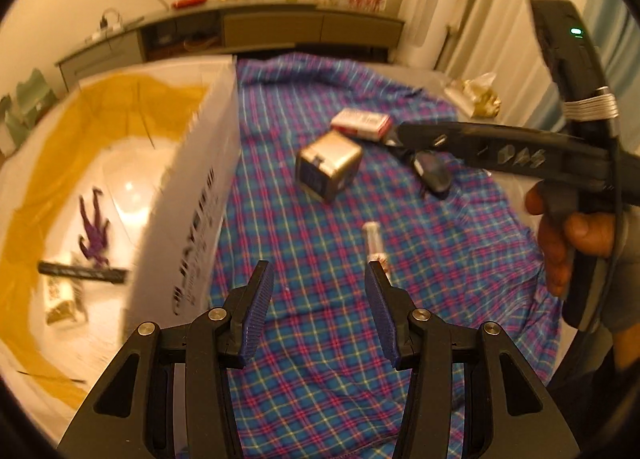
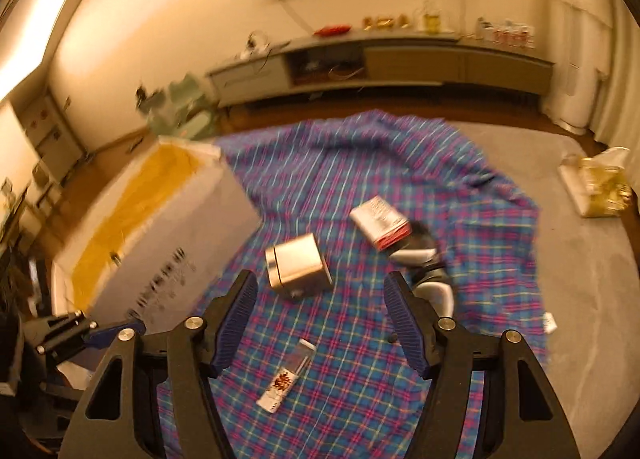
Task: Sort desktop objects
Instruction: 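Grasp the gold metal box with the right tool while the left tool grasps the clear tube, then carry the gold box and clear tube with both tools over the box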
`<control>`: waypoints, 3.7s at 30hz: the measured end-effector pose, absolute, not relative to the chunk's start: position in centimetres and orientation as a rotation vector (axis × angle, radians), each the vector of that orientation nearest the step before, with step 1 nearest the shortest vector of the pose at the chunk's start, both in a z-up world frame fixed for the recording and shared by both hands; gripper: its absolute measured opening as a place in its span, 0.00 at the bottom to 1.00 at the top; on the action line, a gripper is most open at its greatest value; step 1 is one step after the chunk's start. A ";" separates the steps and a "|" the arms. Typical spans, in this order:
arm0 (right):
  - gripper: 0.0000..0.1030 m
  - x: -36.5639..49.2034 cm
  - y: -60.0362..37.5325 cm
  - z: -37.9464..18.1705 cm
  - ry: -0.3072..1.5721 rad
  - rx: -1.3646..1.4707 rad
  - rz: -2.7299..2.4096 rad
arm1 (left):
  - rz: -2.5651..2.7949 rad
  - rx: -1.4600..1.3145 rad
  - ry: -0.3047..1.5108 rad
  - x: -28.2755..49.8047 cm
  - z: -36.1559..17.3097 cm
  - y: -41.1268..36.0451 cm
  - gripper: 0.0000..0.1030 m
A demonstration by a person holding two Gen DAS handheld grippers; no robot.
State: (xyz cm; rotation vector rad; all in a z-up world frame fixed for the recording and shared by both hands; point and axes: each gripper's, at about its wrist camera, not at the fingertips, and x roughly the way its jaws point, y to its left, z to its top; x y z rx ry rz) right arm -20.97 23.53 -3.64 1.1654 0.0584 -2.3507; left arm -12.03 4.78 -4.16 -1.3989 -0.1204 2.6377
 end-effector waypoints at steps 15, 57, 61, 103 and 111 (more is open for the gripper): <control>0.50 -26.0 16.4 -12.0 0.379 1.222 -2.241 | 2.496 -1.496 -0.121 -15.4 -9.3 8.6 0.49; 0.50 -15.6 22.2 -3.7 0.006 1.045 -2.324 | 2.681 -1.205 -0.200 -10.6 -0.1 3.4 0.19; 0.50 -13.8 21.0 -2.8 0.031 1.014 -2.347 | 2.688 -1.174 -0.212 -9.9 0.7 2.6 0.19; 0.50 -8.4 6.1 5.8 0.352 0.889 -2.288 | 2.710 -1.039 -0.669 -6.1 5.2 -12.3 0.19; 0.50 -10.3 3.5 4.9 0.443 0.921 -2.254 | 2.676 -1.118 -0.806 -7.4 3.6 -14.6 0.19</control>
